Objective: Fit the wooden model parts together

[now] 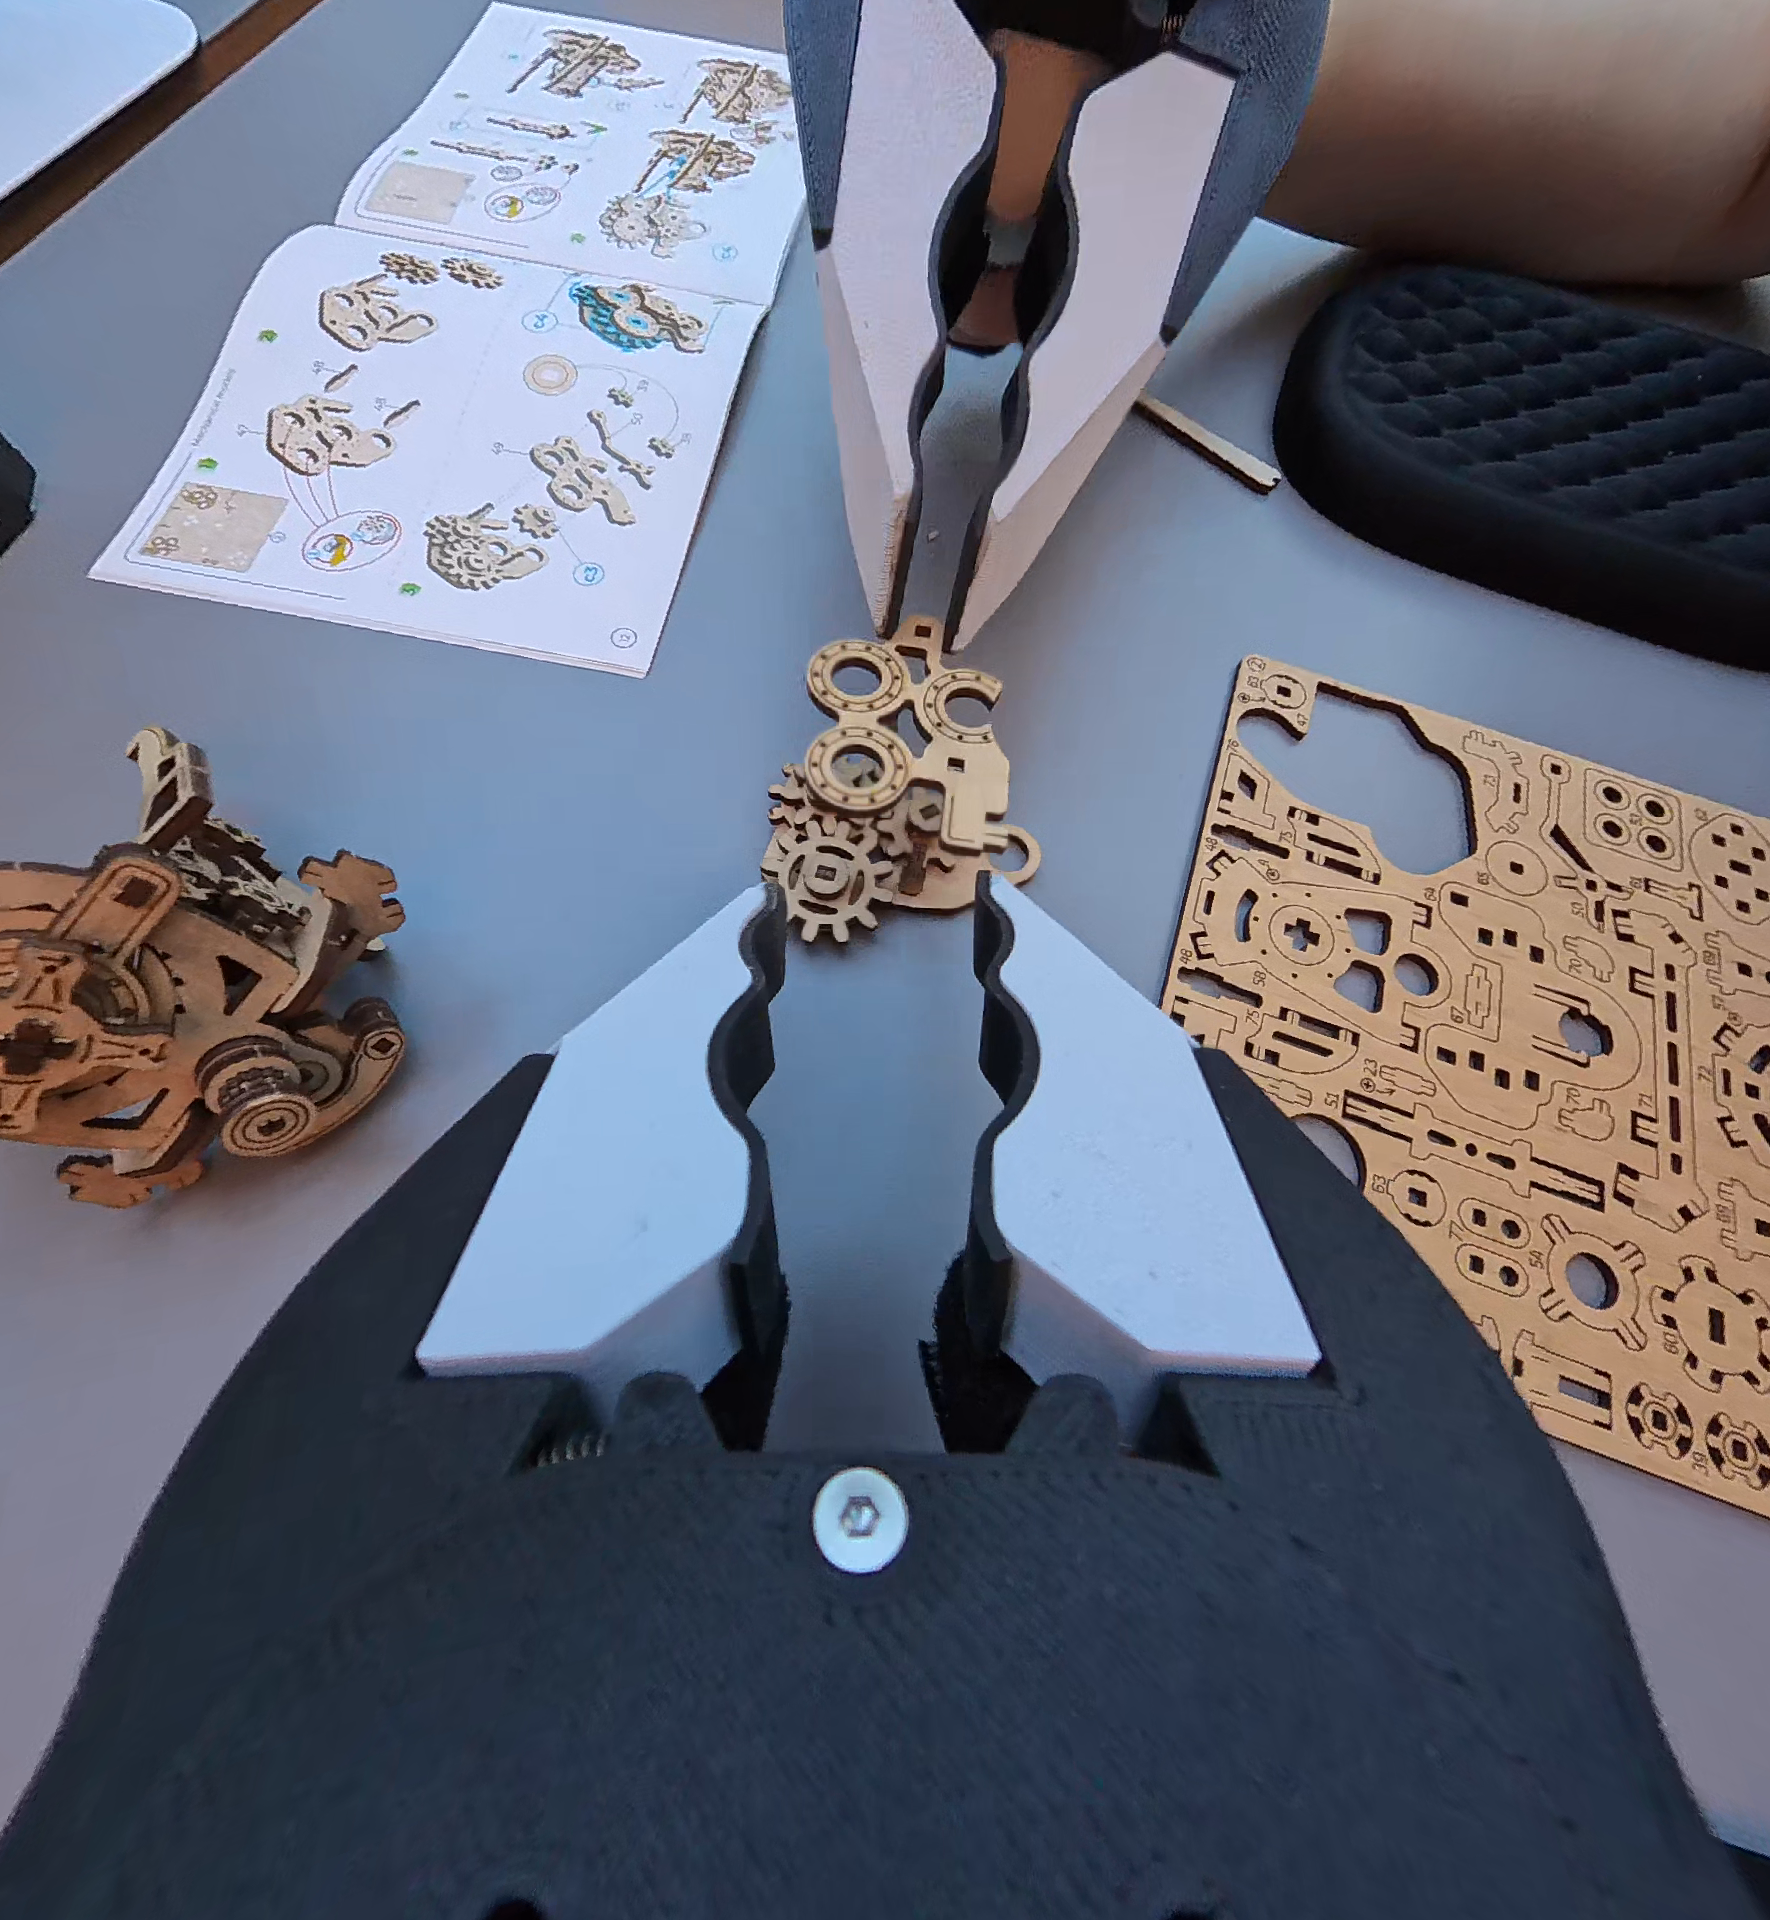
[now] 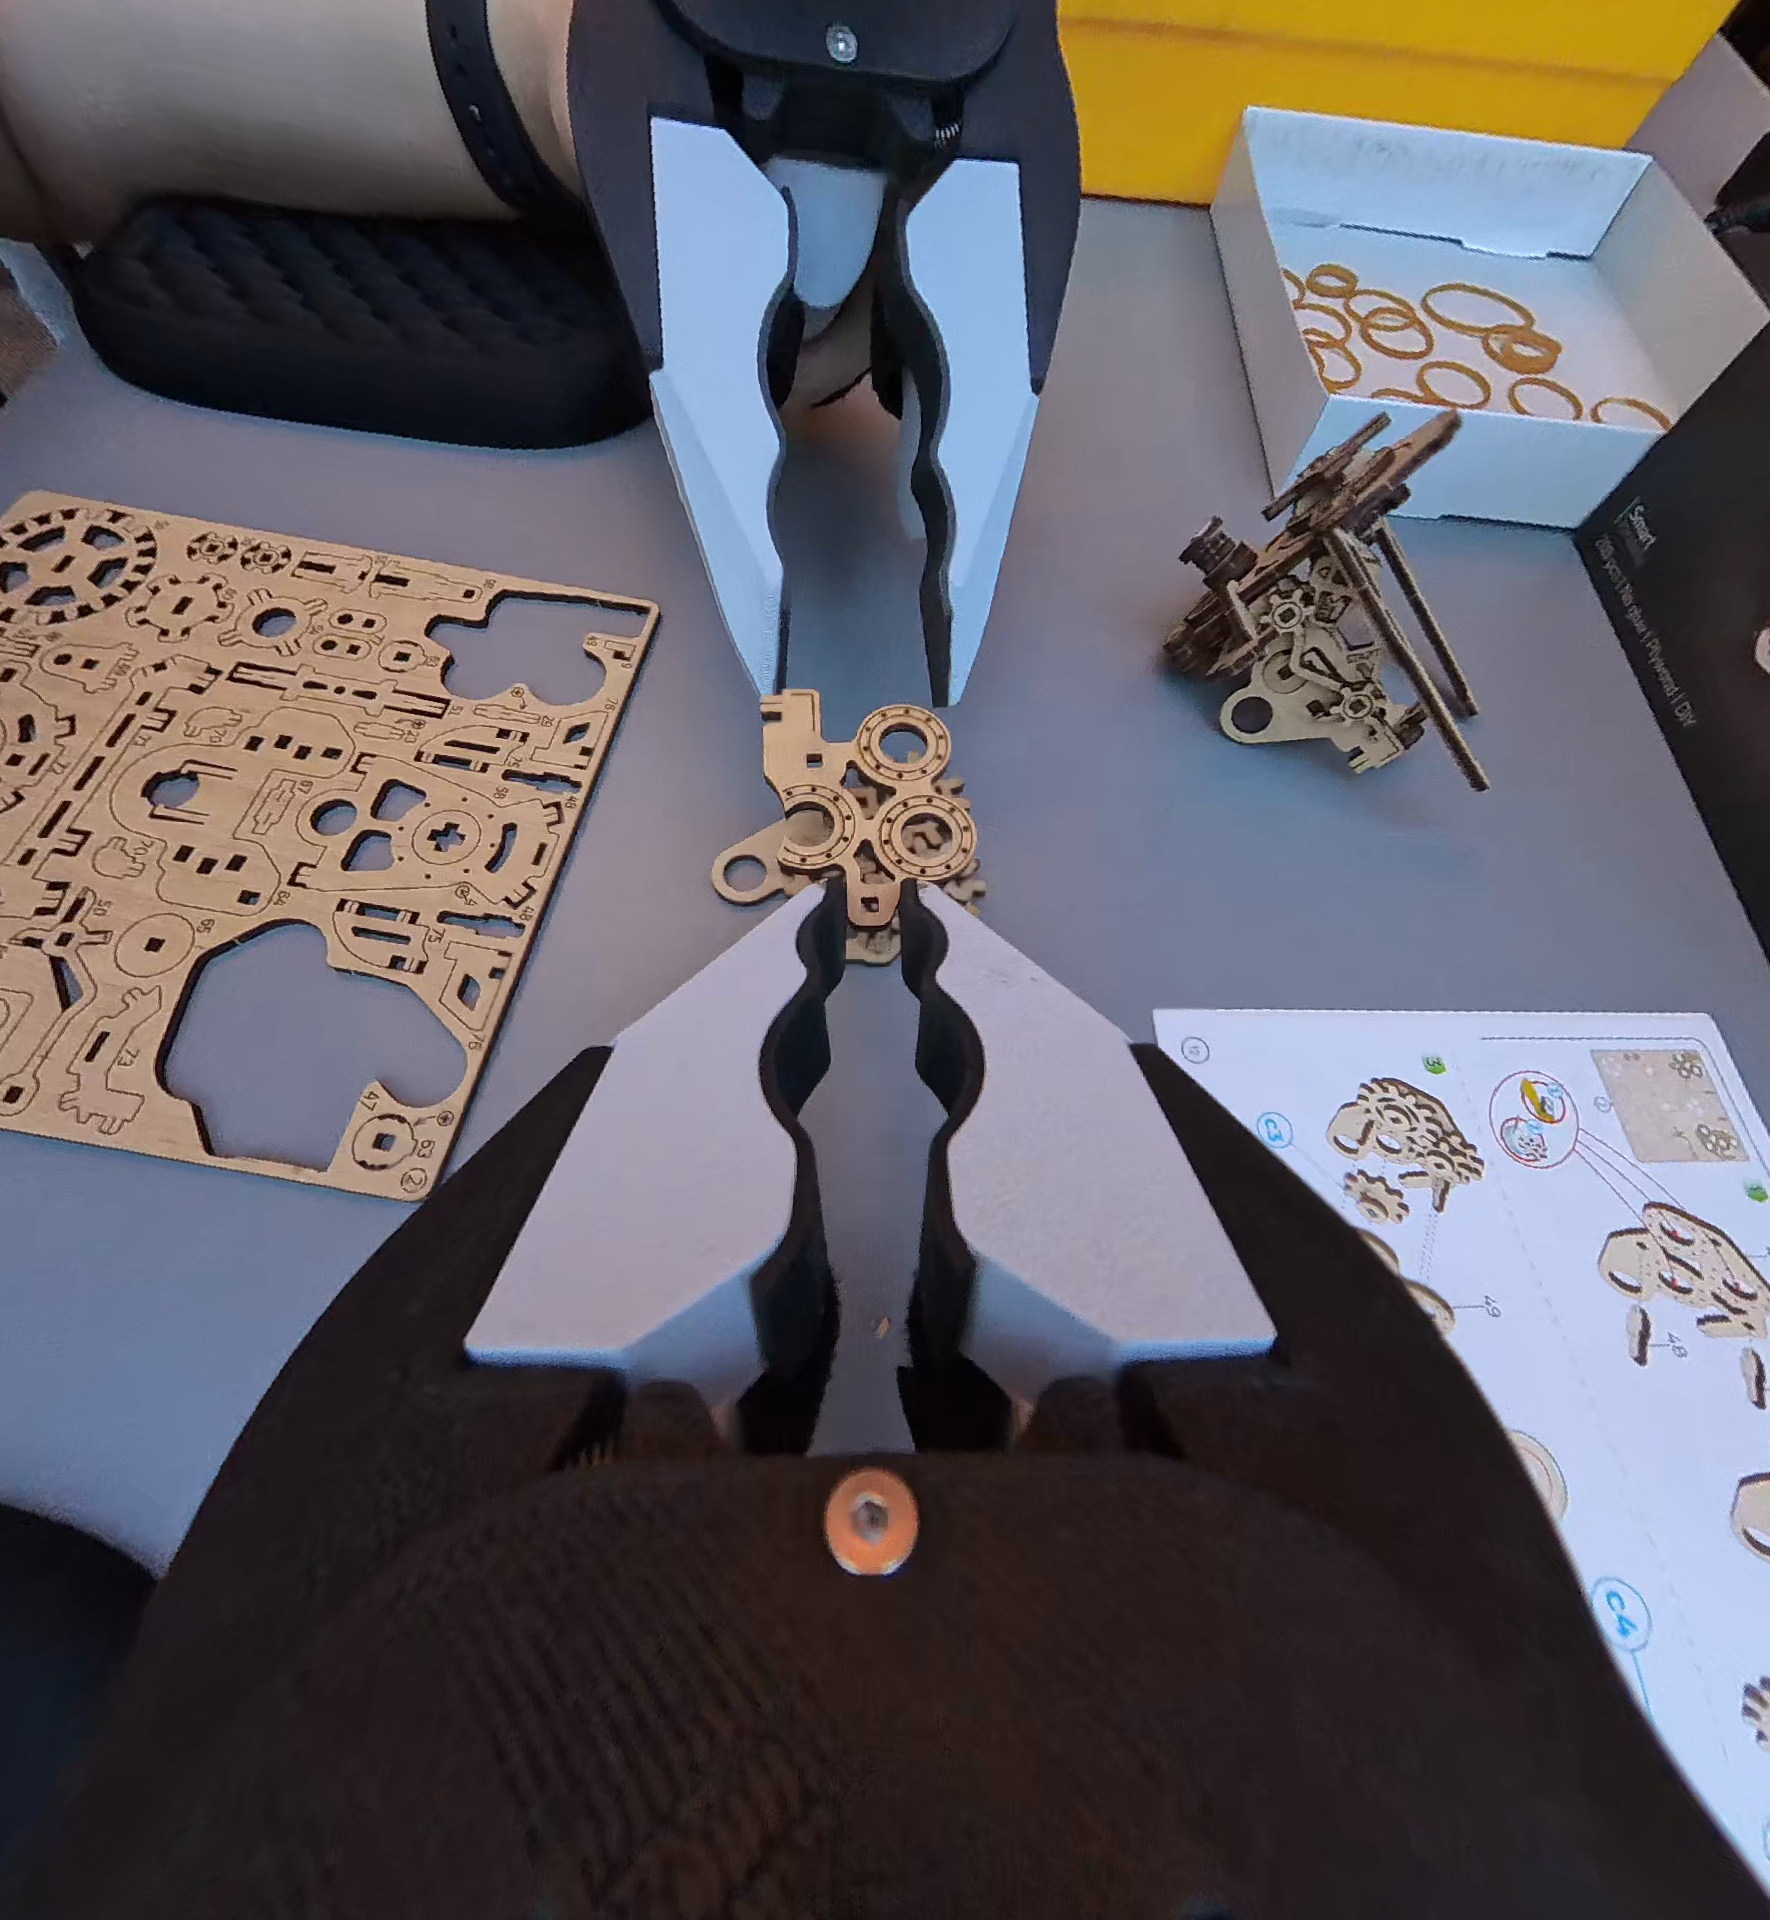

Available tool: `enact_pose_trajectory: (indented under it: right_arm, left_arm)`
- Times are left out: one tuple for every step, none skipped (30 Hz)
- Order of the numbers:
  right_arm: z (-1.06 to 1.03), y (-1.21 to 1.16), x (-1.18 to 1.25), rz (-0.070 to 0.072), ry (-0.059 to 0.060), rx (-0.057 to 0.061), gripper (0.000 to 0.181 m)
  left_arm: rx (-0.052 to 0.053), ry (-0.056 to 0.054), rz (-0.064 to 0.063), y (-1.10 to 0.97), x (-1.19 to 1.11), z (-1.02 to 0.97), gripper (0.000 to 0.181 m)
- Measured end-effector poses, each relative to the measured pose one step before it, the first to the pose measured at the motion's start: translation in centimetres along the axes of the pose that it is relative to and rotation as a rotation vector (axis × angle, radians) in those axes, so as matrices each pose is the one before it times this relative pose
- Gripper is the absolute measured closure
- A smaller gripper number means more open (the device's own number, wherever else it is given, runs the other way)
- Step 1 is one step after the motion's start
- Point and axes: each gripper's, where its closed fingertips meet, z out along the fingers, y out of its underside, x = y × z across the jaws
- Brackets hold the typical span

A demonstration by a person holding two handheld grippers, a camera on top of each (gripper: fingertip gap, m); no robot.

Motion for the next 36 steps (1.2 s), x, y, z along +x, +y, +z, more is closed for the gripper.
enact_pose_trajectory:
  right_arm:
    - [0.146,-0.072,-0.129,-0.0063,-0.0016,-0.0012,0.172]
    - [0.127,-0.017,-0.061,-0.0058,0.0006,-0.0041,0.172]
    - [0.125,0.045,-0.032,-0.0070,0.0020,-0.0057,0.172]
    - [0.102,0.093,-0.011,-0.0058,0.0022,-0.0066,0.172]
    - [0.090,0.123,-0.022,-0.0049,0.0008,-0.0063,0.172]
    - [0.106,0.119,-0.020,-0.0038,0.0012,-0.0058,0.172]
    - [0.089,0.088,0.022,-0.0035,0.0036,-0.0038,0.172]
    - [0.084,0.079,0.032,-0.0045,0.0044,-0.0040,0.172]
    - [0.075,0.062,0.028,-0.0055,0.0048,-0.0044,0.172]
    - [0.054,0.030,-0.010,-0.0046,0.0013,-0.0031,0.172]
    - [0.048,0.009,-0.010,-0.0005,-0.0006,-0.0007,0.172]
    - [0.050,0.012,0.020,0.0004,0.0017,0.0002,0.172]
    - [0.052,0.046,0.032,-0.0034,0.0031,-0.0030,0.172]
    - [0.053,0.069,0.007,-0.0033,0.0020,-0.0059,0.172]
    - [0.040,0.071,0.025,-0.0041,0.0029,-0.0051,0.172]
    - [0.027,0.055,0.023,-0.0042,0.0032,-0.0039,0.172]
    - [0.024,0.024,-0.008,-0.0011,0.0001,-0.0009,0.172]
    - [0.012,-0.016,0.001,0.0026,-0.0002,0.0013,0.172]
    - [0.036,-0.010,0.008,0.0023,0.0000,0.0002,0.172]
    - [0.016,0.020,0.037,-0.0003,0.0024,-0.0022,0.172]
    - [0.008,0.007,0.075,-0.0011,0.0049,-0.0015,0.172]
    - [-0.001,-0.017,0.003,-0.0002,0.0000,0.0007,0.172]
    - [0.023,0.023,-0.028,0.0019,-0.0030,-0.0010,0.172]
    - [0.007,0.032,0.005,0.0009,-0.0006,-0.0010,0.172]
    - [-0.004,0.004,-0.001,0.0006,-0.0004,0.0015,0.172]
    - [-0.002,0.011,0.008,0.0012,-0.0004,-0.0006,0.172]
    - [-0.013,0.008,0.036,-0.0017,0.0023,-0.0014,0.172]
    - [-0.005,0.023,0.061,-0.0035,0.0050,-0.0015,0.172]
    - [0.003,-0.004,0.008,-0.0019,0.0009,-0.0002,0.172]
    - [0.006,-0.003,0.000,0.0022,-0.0005,0.0004,0.172]
    - [0.006,-0.005,0.009,0.0017,-0.0001,0.0005,0.172]
    - [-0.002,0.005,0.040,-0.0004,0.0033,-0.0006,0.172]
    - [0.006,-0.007,0.004,-0.0031,0.0013,-0.0006,0.172]
    - [0.007,0.000,0.021,-0.0008,0.0021,-0.0008,0.172]
    - [0.007,-0.013,-0.004,0.0011,-0.0004,-0.0003,0.172]
    - [0.005,0.007,-0.004,0.0029,-0.0014,-0.0004,0.172]
  left_arm:
    - [-0.0050,0.0012,0.0062,0.048,0.086,0.045,0.147]
    - [-0.0079,0.0072,0.0069,0.095,0.190,0.052,0.150]
    - [-0.0102,0.0197,0.0122,0.131,0.394,0.054,0.157]
    - [-0.0107,0.0104,0.0127,0.139,0.284,0.067,0.162]
    - [-0.0092,-0.0016,0.0108,0.112,0.097,0.061,0.162]
    - [-0.0054,-0.0021,0.0091,0.072,0.073,0.064,0.161]
    - [-0.0017,0.0038,0.0069,0.024,0.134,0.064,0.156]
    - [-0.0013,0.0085,0.0022,-0.001,0.174,0.053,0.149]
    - [-0.0045,0.0101,0.0008,0.044,0.203,0.048,0.147]
    - [-0.0048,0.0053,0.0023,0.055,0.128,0.036,0.145]
    - [-0.0051,-0.0028,0.0028,0.064,0.005,0.028,0.144]
    - [-0.0060,-0.0062,0.0002,0.089,-0.069,0.034,0.144]
    - [-0.0038,-0.0022,-0.0030,0.048,-0.030,0.027,0.145]
    - [-0.0014,0.0015,-0.0053,0.015,0.024,0.042,0.147]
    - [-0.0017,0.0040,-0.0046,0.019,0.051,0.056,0.149]
    - [-0.0049,0.0007,-0.0027,0.079,0.021,0.065,0.150]
    - [-0.0063,-0.0028,-0.0008,0.092,-0.037,0.062,0.152]
    - [-0.0042,-0.0042,0.0013,0.057,-0.044,0.053,0.155]
    - [-0.0004,-0.0035,0.0020,-0.011,-0.016,0.037,0.156]
    - [0.0012,-0.0024,0.0015,-0.047,-0.006,0.016,0.157]
    - [0.0009,-0.0036,0.0002,-0.036,-0.036,0.020,0.157]
    - [0.0000,-0.0042,-0.0008,-0.009,-0.057,0.010,0.158]
    - [-0.0007,-0.0028,0.0000,0.012,-0.053,-0.008,0.158]
    - [-0.0008,0.0000,0.0013,0.025,0.003,0.010,0.158]
    - [-0.0013,0.0007,0.0023,0.034,0.011,0.020,0.159]
    - [-0.0025,0.0000,0.0031,0.039,0.020,0.027,0.161]
    - [-0.0014,0.0002,0.0044,0.010,0.037,0.021,0.162]
    - [0.0015,-0.0013,0.0051,-0.043,0.023,0.009,0.164]
    - [0.0029,-0.0025,0.0048,-0.062,0.013,0.001,0.165]
    - [0.0010,-0.0048,0.0037,-0.032,-0.040,-0.018,0.166]
    - [-0.0001,-0.0066,0.0023,-0.001,-0.094,0.002,0.168]
    - [0.0010,-0.0051,0.0005,-0.009,-0.080,0.000,0.168]
    - [0.0011,-0.0015,-0.0010,-0.014,-0.027,0.005,0.169]
    - [0.0002,-0.0017,-0.0008,-0.003,-0.041,0.003,0.169]
    - [0.0009,-0.0043,-0.0002,-0.018,-0.073,-0.003,0.170]
    - [0.0025,-0.0013,-0.0004,-0.036,-0.017,-0.013,0.170]
